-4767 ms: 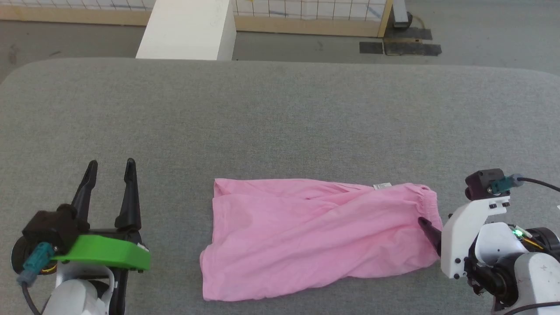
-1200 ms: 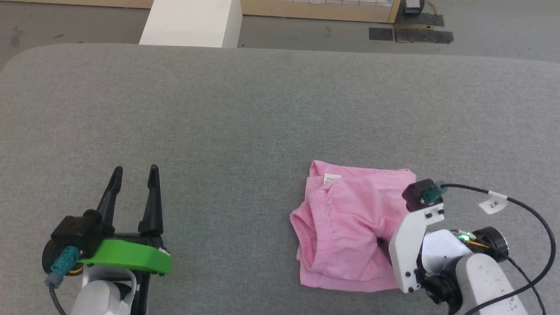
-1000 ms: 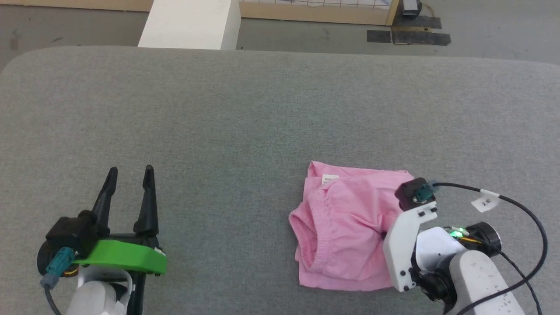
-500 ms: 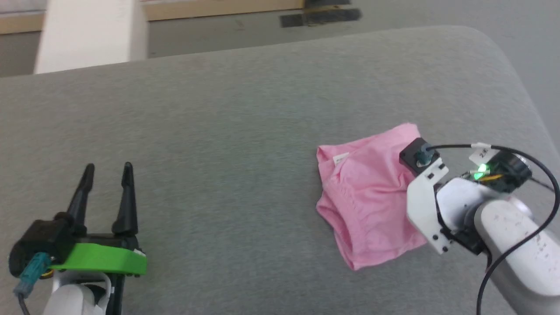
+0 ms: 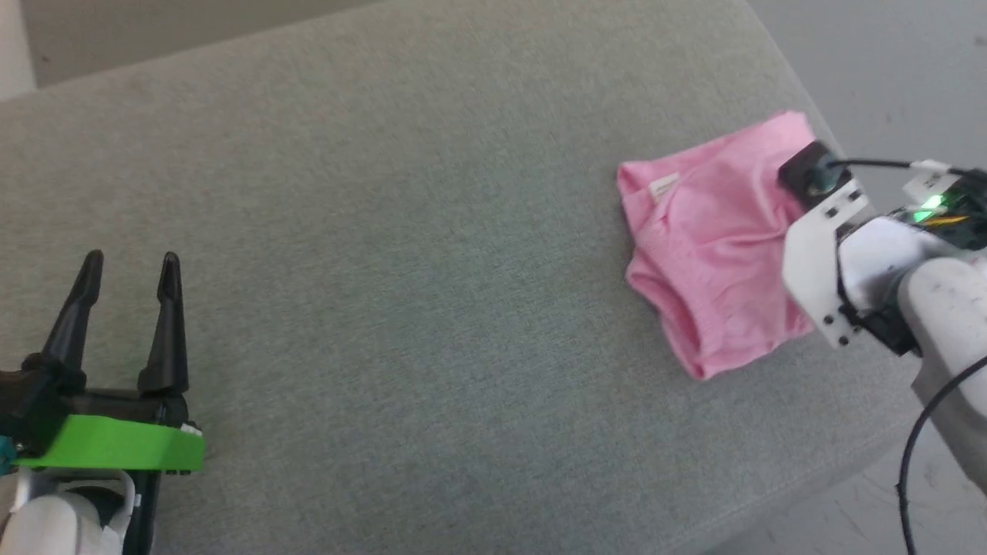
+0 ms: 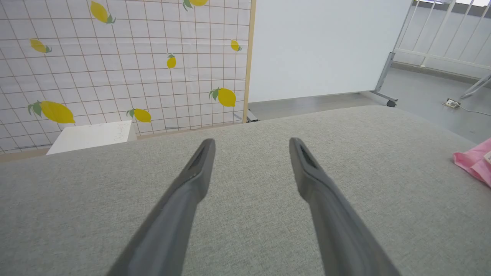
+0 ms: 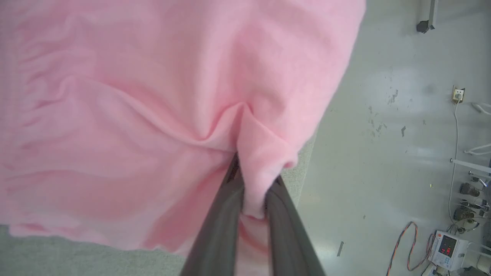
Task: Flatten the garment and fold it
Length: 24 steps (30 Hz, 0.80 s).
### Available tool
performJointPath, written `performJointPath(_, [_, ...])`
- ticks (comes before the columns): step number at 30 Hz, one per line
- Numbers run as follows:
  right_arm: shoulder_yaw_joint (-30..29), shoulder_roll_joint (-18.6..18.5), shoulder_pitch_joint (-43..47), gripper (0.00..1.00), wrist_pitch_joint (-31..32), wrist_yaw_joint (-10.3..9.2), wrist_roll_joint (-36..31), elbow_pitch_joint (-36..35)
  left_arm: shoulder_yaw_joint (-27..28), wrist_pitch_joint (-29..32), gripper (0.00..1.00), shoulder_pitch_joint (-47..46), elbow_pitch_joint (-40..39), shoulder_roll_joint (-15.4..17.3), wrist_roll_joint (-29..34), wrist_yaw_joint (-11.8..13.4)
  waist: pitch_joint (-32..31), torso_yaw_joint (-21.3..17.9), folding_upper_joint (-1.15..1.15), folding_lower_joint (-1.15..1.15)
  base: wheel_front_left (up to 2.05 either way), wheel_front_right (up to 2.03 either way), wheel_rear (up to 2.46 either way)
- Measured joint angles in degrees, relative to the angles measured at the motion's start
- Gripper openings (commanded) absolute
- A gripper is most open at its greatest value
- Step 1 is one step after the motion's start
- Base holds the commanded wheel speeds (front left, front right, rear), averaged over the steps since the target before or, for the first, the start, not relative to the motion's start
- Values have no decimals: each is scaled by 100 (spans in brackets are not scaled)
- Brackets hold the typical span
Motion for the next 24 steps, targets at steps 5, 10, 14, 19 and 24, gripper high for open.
performJointPath(5, [-803,202,-66,0,-246,0,-361,389,70,109,100,18,-238,120,-51,1,455,-82,0,1,0,0,0])
performJointPath(10, [-1612,445,-107,0,-390,0,-790,638,144,192,100,19,-347,211,-146,3,804,-29,0,1,0,0,0])
performJointPath(14, [-2270,620,-111,0,-466,0,-1143,738,174,193,100,19,-379,272,-156,19,954,107,0,1,0,0,0])
performJointPath(19, [-2906,859,-107,100,-412,0,-1709,706,160,189,100,18,-345,289,-180,38,998,261,0,1,0,0,0])
performJointPath(24, [-3184,976,-94,100,-322,0,-1996,514,69,111,100,16,-190,252,-180,57,817,306,0,1,0,0,0])
